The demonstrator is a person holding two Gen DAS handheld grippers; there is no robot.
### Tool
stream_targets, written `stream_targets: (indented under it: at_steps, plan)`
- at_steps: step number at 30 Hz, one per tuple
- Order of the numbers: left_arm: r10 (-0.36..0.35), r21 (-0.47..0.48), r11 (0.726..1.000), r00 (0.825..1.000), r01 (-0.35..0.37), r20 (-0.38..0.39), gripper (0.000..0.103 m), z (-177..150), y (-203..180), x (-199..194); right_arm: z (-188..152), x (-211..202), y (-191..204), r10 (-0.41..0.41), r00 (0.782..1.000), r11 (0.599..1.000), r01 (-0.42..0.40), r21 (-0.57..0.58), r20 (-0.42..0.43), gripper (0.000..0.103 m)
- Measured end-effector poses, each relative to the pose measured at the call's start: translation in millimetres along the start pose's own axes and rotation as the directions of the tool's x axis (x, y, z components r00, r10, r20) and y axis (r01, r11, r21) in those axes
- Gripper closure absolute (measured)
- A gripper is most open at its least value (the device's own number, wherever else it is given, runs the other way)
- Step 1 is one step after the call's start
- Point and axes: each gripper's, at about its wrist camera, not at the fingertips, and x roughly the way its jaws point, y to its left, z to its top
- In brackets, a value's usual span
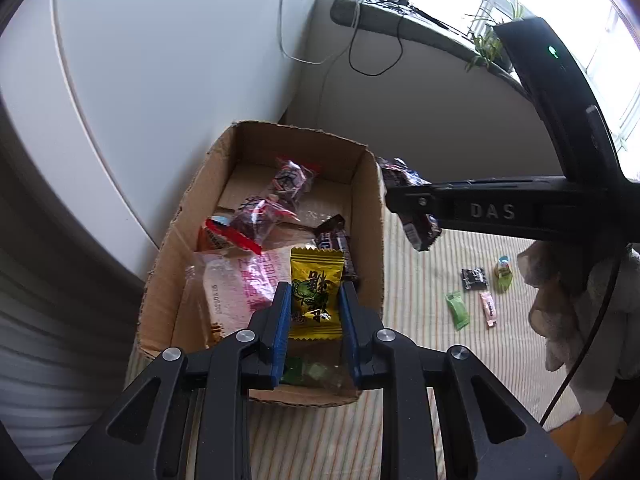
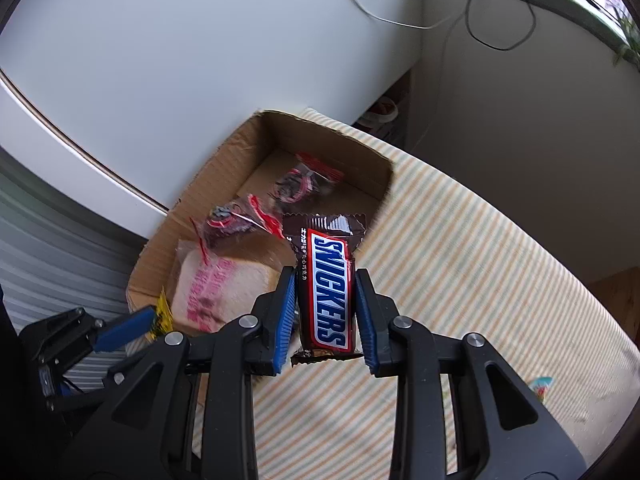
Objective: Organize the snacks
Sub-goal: 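Lower the yellow packet and Snickers into the box and open both tools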
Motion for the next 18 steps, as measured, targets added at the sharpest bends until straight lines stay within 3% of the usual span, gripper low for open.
stream_targets:
  at_steps: [12, 18]
  plan:
    - [0.016, -0.024, 1.000, 1.000, -0.016, -0.005, 0.079, 3, 7, 6, 12, 9, 11, -0.005, 1.000, 1.000, 0.004, -0.016, -0.019, 0.073]
    - [0.025, -0.022, 0.999, 1.000, -0.025, 0.002, 0.065, 5, 6, 6, 12, 11, 13, -0.019, 1.000, 1.000, 0.018, -0.023, -0.023, 0.072]
